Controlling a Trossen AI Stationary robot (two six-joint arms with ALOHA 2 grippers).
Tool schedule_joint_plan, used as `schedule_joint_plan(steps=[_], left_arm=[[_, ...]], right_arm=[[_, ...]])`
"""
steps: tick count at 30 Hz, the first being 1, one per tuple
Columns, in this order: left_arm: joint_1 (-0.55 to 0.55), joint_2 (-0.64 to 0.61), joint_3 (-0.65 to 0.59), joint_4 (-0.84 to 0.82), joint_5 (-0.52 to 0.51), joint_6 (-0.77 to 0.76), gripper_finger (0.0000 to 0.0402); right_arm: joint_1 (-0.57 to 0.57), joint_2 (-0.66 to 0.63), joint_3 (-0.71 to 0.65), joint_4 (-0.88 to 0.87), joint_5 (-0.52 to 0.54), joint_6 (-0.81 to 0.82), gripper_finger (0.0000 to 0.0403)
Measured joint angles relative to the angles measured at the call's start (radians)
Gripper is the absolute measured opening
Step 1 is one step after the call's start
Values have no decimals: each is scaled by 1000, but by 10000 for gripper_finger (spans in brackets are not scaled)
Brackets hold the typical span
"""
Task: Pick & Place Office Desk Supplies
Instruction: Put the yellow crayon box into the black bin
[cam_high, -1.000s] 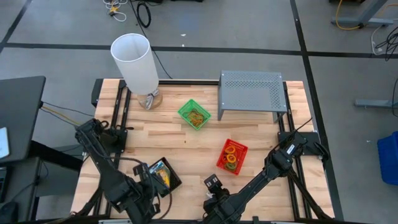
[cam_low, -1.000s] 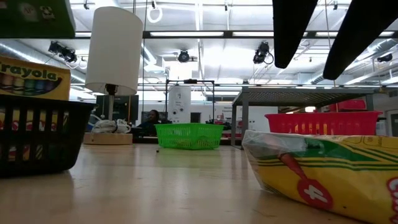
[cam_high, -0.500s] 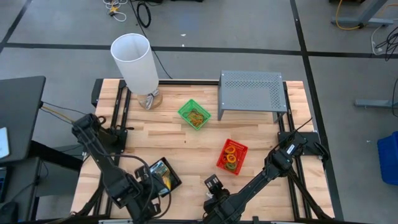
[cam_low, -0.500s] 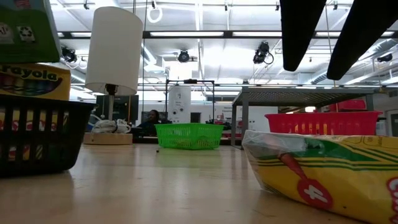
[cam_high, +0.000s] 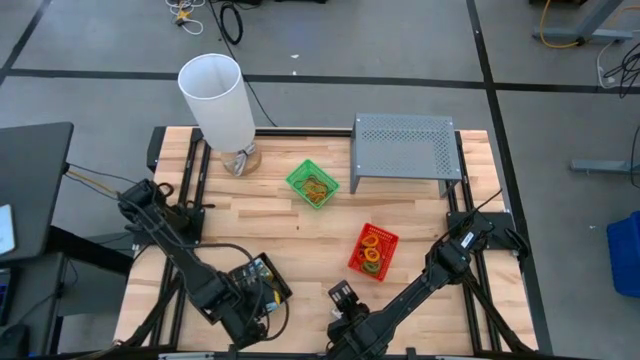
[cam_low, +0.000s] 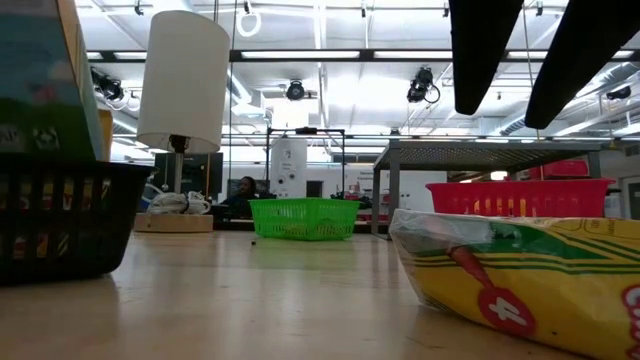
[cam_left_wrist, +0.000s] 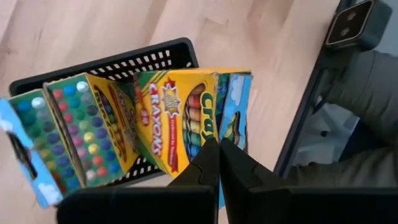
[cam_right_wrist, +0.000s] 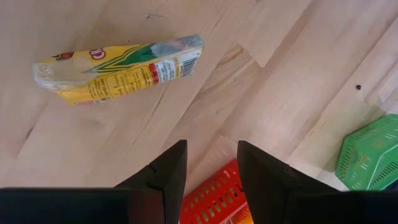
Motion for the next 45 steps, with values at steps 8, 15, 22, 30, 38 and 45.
schedule_joint_plan(steps=[8, 15, 22, 30, 38, 45], left_arm=[[26, -2, -55, 42, 28, 37, 1], [32, -2, -73, 57, 36, 37, 1], [37, -2, -73, 8, 13, -1, 1], [39, -2, -73, -42, 11, -23, 5], [38, -2, -72, -45, 11, -4, 2], [38, -2, -72, -61, 9, 6, 2]], right_arm=[[0, 0, 0, 0, 0, 1, 149], [0, 0, 0, 0, -11, 3, 149], [1, 0, 0, 0, -17, 18, 149], [1, 0, 0, 8, -8, 19, 148], [-1, 0, 0, 335, 93, -157, 32], [-3, 0, 0, 694, 77, -400, 4]])
